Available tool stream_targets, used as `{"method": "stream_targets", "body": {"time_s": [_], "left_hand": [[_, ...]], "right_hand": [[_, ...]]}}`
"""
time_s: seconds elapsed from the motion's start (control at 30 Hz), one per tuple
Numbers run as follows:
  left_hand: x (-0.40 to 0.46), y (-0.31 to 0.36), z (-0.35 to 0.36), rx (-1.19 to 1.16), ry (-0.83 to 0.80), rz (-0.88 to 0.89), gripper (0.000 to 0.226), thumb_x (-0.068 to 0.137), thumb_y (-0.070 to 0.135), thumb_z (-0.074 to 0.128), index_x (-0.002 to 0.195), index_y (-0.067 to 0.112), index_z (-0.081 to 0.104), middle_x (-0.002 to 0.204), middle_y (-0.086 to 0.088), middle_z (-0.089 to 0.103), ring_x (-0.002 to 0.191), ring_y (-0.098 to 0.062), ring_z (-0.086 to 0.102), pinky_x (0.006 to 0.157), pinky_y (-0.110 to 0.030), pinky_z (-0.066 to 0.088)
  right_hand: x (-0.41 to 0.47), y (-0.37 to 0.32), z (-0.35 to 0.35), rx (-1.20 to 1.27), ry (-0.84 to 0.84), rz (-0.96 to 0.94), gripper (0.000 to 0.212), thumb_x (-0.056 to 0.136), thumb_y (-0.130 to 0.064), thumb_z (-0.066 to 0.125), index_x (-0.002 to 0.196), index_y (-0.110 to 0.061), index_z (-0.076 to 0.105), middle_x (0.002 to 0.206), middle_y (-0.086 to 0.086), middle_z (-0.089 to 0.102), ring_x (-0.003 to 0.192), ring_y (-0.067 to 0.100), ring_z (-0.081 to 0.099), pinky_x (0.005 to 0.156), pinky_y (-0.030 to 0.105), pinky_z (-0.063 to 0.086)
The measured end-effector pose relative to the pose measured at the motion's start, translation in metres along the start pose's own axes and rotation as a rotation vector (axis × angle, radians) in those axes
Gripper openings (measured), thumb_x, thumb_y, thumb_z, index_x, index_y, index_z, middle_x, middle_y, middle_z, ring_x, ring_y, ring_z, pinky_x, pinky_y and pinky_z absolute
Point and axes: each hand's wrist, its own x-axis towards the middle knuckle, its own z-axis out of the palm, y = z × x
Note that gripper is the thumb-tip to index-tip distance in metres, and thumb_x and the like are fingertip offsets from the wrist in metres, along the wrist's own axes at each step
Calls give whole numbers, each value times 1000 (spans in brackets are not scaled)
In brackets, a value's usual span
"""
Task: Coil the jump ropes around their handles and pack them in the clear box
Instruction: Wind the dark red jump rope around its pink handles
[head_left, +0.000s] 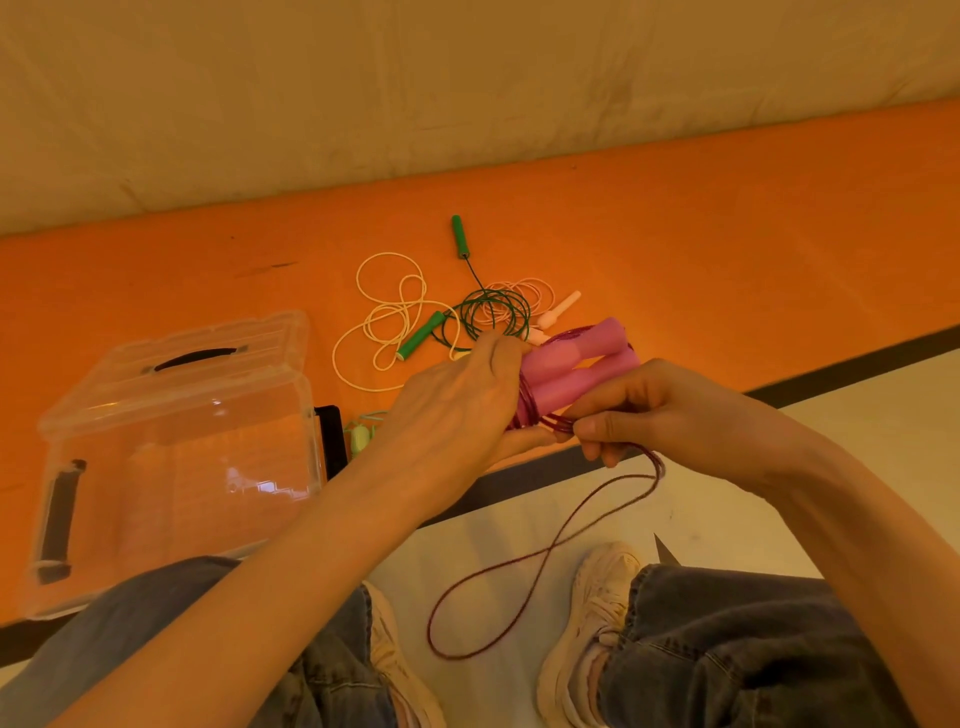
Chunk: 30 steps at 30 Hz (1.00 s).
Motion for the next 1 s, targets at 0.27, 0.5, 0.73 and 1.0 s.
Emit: {"method": "stream_targets", "body": {"time_s": [0.27, 0.5, 0.73, 1.0], "left_hand": [[3, 7, 10, 84, -2, -78, 60, 52, 43, 81, 93, 5, 61, 79, -11, 60, 59, -30, 61, 46, -27, 35], [3, 9, 7, 23, 66, -181, 66, 52, 32, 89, 105, 4, 62, 90, -13, 62, 63, -29, 63, 45, -25, 31], [1, -8, 7, 94, 64, -246, 56, 67, 34, 81, 109, 6, 58, 95, -12, 60, 71, -30, 63, 48, -27, 28], [-2, -5, 8, 135, -30, -195, 56, 76, 45, 72, 115, 10, 56, 102, -9, 60, 76, -30, 65, 48, -31, 33]], "right_hand": [[2, -6, 13, 76, 3, 66, 13, 89, -11, 60, 89, -10, 73, 72, 1, 72, 61, 8, 66, 58, 14, 51], [-3, -15, 12, 84, 65, 46, 16, 86, -21, 65, 92, -9, 74, 68, 1, 69, 54, 8, 62, 58, 17, 51], [-19, -16, 0, -286, 207, 14, 35, 76, -24, 77, 97, -38, 54, 73, -11, 68, 61, 2, 63, 58, 19, 51], [-37, -30, -13, -527, 432, -446, 12, 77, -40, 62, 88, -35, 64, 66, -27, 57, 63, 1, 55, 57, 9, 42]]}}
